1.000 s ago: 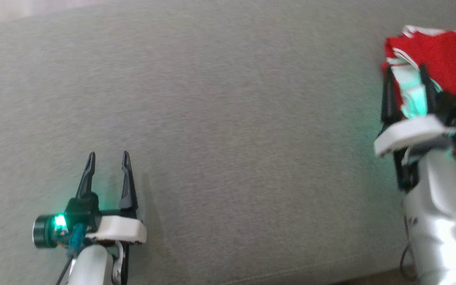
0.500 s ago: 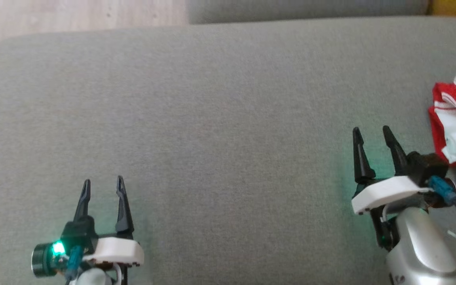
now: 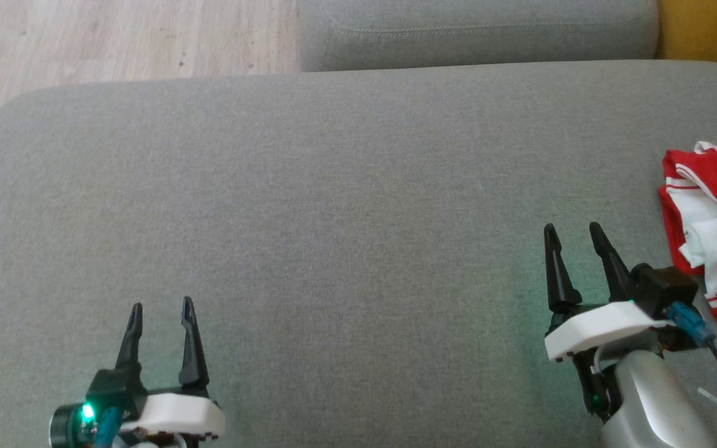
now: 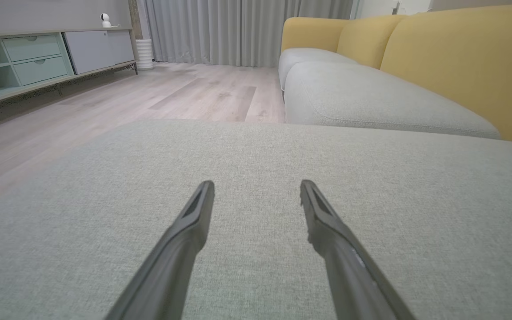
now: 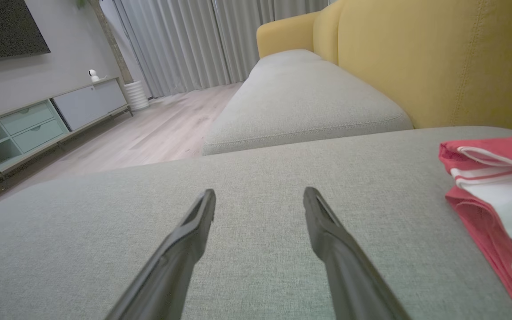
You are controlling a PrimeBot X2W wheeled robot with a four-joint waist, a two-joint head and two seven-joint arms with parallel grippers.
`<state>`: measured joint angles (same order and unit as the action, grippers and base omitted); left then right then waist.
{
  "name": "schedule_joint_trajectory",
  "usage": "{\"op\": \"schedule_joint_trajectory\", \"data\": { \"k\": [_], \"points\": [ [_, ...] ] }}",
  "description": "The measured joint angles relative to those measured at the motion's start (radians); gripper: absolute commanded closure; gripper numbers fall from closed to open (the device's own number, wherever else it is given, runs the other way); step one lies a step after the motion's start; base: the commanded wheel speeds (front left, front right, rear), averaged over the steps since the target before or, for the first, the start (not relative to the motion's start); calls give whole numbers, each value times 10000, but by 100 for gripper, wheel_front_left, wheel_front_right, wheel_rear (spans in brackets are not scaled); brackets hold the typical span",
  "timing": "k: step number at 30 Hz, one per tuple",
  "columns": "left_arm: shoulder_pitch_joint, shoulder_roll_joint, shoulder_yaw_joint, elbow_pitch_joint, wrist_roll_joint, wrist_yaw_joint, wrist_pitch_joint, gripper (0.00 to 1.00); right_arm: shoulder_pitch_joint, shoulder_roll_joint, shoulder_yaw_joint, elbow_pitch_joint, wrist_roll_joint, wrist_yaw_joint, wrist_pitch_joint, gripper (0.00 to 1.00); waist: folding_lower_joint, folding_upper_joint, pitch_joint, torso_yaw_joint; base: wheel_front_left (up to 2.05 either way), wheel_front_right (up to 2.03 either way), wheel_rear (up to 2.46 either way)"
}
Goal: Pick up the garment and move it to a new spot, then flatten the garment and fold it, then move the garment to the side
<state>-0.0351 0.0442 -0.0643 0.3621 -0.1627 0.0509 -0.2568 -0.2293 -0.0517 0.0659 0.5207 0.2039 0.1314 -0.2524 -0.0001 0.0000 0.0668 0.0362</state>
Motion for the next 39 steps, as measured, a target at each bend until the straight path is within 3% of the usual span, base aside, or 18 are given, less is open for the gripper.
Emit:
{"op": "schedule_joint_trajectory", "data": {
  "k": [1,8,39],
  "points": [
    [1,-2,0,2,-4,-35,0,100,1,0,21,-36,0,0,0,100,0,0,-22,-13,0,0,0],
    [331,-29,-6,723,-213,-86,102,100,648,63,6,640,190,0,82,100,0,0,-54,-32,0,0,0],
    [314,-33,305,366,-3674,-439,974,100,738,63,-453,-81,3540,0,947,100,1,0,-196,-112,0,0,0]
  ]
}}
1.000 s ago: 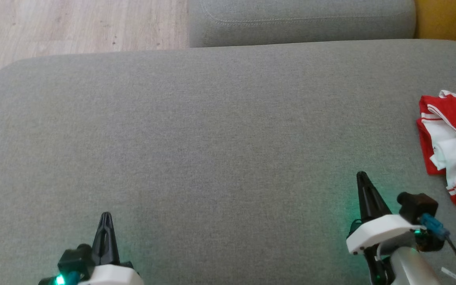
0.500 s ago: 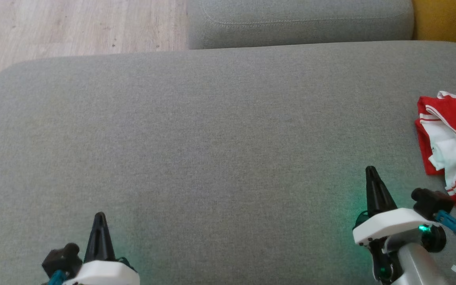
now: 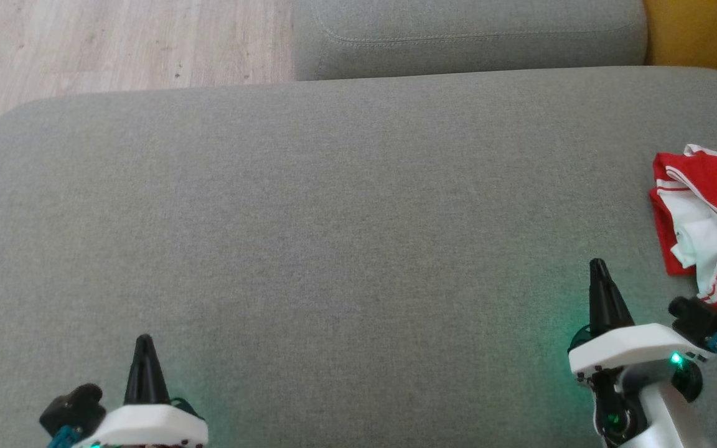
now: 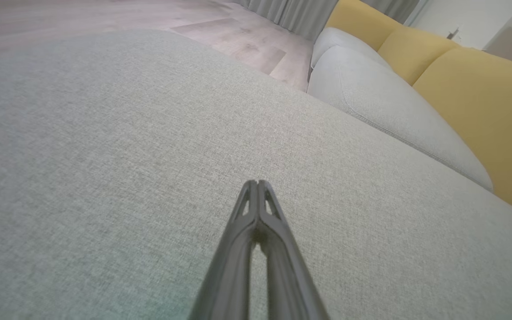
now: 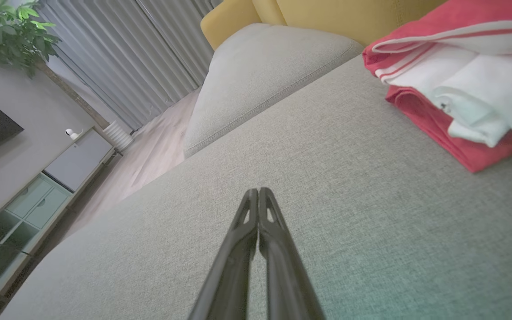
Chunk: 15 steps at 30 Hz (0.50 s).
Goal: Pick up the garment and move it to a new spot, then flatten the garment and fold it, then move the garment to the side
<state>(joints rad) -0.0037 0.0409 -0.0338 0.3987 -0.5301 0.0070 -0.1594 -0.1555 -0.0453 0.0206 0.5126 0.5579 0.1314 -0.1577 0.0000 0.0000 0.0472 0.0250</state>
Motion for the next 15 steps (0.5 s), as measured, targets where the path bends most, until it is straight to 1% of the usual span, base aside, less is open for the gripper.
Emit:
{"op": "schedule_joint_trajectory", "data": {
  "k": [7,13,15],
  "points": [
    [-18,0,42,-109,-794,-165,190,100,13,0,-94,-186,779,0,186,100,0,0,-33,-19,0,0,0],
    [-103,0,90,-173,-1492,-176,357,100,22,0,-230,-336,1457,0,364,100,0,0,-62,-35,0,0,0],
    [-124,2,117,-205,-1722,-259,399,100,24,0,-255,-376,1682,0,443,100,0,0,-72,-41,0,0,0]
  ]
}}
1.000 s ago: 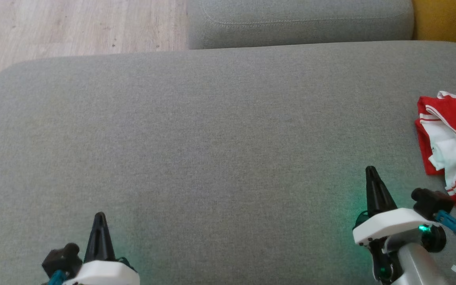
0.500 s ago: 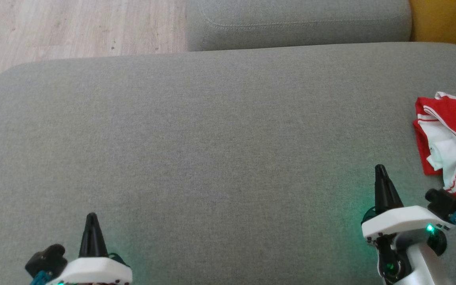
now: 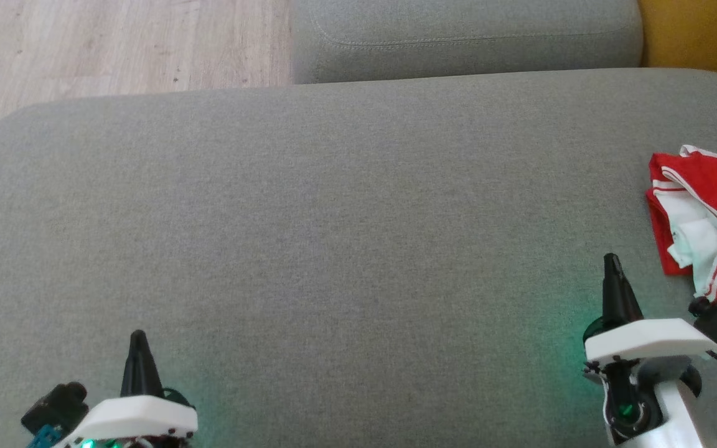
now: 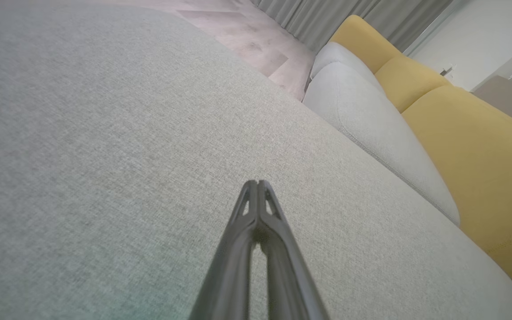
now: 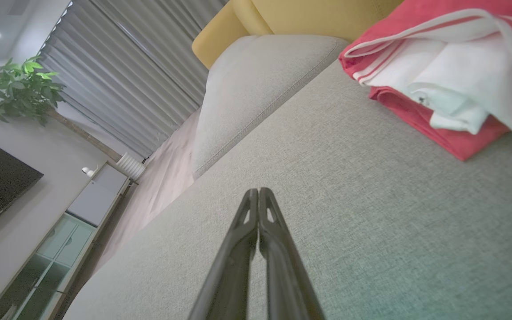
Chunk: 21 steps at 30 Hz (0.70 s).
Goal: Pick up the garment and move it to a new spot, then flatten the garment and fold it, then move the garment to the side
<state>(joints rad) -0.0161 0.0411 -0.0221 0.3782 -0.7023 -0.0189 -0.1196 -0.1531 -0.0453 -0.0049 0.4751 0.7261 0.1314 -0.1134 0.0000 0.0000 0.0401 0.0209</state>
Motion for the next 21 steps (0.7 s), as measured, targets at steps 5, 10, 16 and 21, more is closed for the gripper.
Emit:
{"op": "schedule_joint_trajectory", "data": {
  "k": [5,10,16,21],
  "points": [
    [1,-2,121,-44,-579,-81,173,100,18,0,-67,-115,560,0,102,100,0,0,-24,-13,0,0,0],
    [0,0,192,-90,-1158,-92,309,100,31,0,-144,-222,1133,0,280,100,0,0,-48,-27,0,0,0],
    [-5,0,234,-194,-1848,-194,497,100,62,0,-282,-389,1797,0,437,100,0,0,-76,-43,0,0,0],
    [-35,0,267,-259,-2418,-263,644,100,187,0,-339,-523,2353,-2,539,100,0,0,-100,-57,0,0,0]
  ]
}}
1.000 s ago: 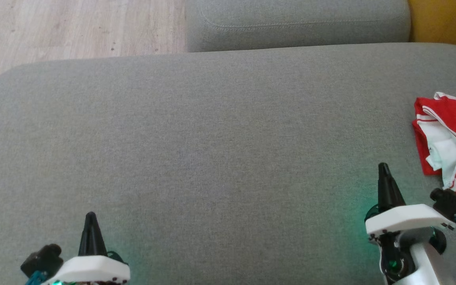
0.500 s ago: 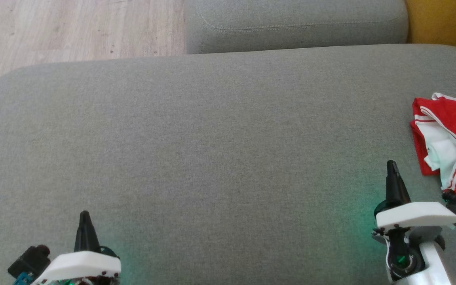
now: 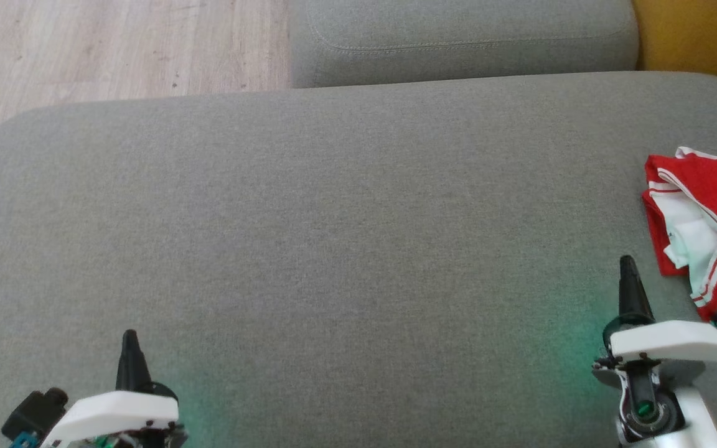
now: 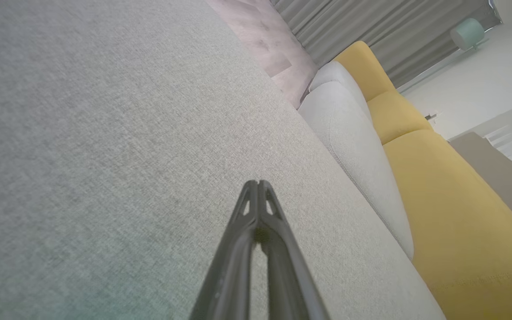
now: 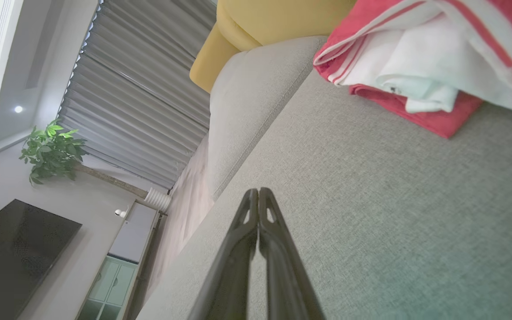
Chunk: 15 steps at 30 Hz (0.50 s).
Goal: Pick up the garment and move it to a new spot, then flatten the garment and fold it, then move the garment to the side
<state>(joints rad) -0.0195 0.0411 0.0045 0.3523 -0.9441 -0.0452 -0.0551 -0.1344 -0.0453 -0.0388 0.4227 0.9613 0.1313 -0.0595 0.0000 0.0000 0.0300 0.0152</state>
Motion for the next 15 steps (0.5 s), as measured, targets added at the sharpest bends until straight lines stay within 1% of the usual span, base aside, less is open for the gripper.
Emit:
{"op": "schedule_joint_trajectory", "data": {
  "k": [10,11,15],
  "points": [
    [-23,0,130,-84,-1037,-102,265,100,58,2,-134,-215,989,2,299,100,0,0,-43,-24,0,0,0],
    [-28,0,161,-104,-1147,-167,288,100,58,2,-153,-234,1104,0,336,100,0,0,-48,-27,0,0,0],
    [-81,0,245,-165,-1716,-184,416,100,59,2,-268,-341,1662,2,472,100,0,0,-71,-40,0,0,0]
  ]
}}
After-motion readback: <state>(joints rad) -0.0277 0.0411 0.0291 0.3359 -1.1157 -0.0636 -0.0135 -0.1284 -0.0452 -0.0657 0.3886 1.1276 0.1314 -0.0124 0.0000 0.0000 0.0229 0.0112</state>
